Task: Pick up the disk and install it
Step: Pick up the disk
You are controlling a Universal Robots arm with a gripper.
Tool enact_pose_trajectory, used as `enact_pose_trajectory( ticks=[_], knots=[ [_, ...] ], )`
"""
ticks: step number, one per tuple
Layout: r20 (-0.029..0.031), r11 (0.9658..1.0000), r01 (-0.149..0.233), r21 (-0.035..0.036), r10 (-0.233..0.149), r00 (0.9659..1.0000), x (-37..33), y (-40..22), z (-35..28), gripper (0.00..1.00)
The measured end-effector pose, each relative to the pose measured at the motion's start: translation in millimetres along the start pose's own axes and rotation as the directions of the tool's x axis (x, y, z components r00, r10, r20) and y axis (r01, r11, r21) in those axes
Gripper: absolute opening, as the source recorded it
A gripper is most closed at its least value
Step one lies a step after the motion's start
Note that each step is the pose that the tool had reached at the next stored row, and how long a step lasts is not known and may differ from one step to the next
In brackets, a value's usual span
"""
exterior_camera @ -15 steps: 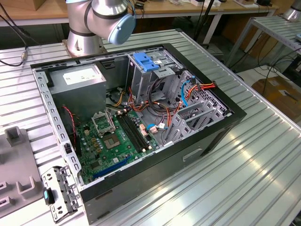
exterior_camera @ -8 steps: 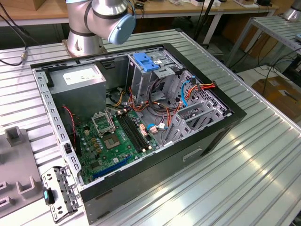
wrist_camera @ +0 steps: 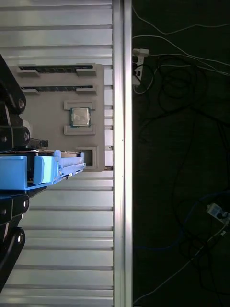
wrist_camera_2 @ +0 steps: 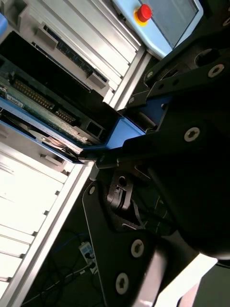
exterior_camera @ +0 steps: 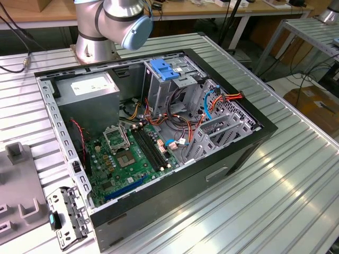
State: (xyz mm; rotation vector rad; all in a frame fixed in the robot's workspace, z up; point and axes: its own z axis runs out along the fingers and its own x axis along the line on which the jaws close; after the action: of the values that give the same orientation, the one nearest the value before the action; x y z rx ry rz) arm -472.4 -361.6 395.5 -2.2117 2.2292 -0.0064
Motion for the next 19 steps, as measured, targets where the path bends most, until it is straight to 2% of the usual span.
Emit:
enact_pose_trajectory(
  ticks=[8,10,12,19],
  knots=[
    [-0.0001,1.0000,0.000,-0.0009,0.000,1.0000,0.0,0.0,-9.1,0.37],
    [-0.0001,1.0000,0.000,-0.0010,0.000,1.0000,0.0,-0.1,-12.0,0.37],
    [0.0000,1.0000,0.000,-0.0011,0.000,1.0000,0.1,-0.1,-18.2,0.37],
    [0.0000,1.0000,0.000,-0.0013,0.000,1.0000,0.1,-0.1,-27.3,0.37]
  ],
)
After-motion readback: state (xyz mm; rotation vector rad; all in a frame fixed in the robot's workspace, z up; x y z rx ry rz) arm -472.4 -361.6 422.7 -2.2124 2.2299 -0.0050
